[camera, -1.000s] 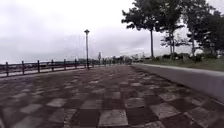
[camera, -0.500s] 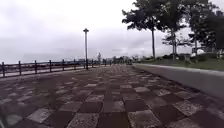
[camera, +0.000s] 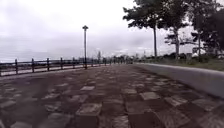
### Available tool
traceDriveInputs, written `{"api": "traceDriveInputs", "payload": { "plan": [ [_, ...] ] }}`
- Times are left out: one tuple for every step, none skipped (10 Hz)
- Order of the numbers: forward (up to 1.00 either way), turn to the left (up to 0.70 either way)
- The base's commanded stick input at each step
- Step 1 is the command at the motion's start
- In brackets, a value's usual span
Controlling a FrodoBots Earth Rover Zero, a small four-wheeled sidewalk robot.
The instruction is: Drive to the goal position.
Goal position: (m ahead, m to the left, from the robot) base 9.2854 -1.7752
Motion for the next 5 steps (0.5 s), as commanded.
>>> {"api": "traceDriveInputs", "payload": {
  "plan": [
    [1.0,0.0],
    [1.0,0.0],
    [1.0,0.0],
    [1.0,0.0],
    [1.0,0.0]
  ]
}}
